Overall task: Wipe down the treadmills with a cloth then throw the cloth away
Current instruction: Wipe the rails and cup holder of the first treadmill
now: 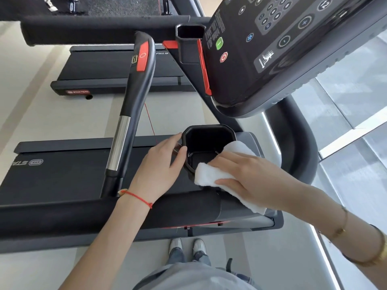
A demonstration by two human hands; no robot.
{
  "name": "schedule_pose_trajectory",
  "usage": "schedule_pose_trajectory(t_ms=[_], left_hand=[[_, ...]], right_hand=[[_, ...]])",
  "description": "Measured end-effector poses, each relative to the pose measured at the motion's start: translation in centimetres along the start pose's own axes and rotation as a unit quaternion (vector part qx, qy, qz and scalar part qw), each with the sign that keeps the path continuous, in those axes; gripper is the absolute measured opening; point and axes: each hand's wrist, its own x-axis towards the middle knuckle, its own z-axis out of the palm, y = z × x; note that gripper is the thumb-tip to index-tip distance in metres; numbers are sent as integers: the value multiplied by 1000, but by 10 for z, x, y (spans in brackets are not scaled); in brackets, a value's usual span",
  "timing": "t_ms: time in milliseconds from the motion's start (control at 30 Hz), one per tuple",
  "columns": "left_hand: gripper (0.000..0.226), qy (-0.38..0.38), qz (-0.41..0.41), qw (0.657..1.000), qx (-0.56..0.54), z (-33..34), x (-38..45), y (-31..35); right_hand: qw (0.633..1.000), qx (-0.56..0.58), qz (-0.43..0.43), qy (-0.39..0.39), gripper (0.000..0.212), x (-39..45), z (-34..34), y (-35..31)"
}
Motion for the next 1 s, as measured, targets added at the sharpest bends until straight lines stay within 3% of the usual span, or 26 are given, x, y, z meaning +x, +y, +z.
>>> schedule_pose_trajectory(t_ms=[267,400,533,733,867,933,1000], left_hand=[[45,-3,-9,1000,-4,1,1,0],[46,-2,-5,1000,-2,0,0,-1],[46,-3,-7,1000,0,0,1,-2],[45,-1,5,1000,4,0,0,1],[47,-7,6,1000,11,0,-1,2],[47,-7,9,1000,10,-1,-1,2],[46,-6,11,1000,9,-1,-1,2]], right_hand=[[999,37,31,-22,38,37,9,-14],[998,44,17,36,33,13,12,-8],[987,59,67,134,29,-7,17,-10],[944,117,186,246,38,-13,23,-23],[911,133,211,328,40,-17,20,-28],[910,153,223,315,42,-13,18,-25],[921,181,238,250,46,-4,19,-20]])
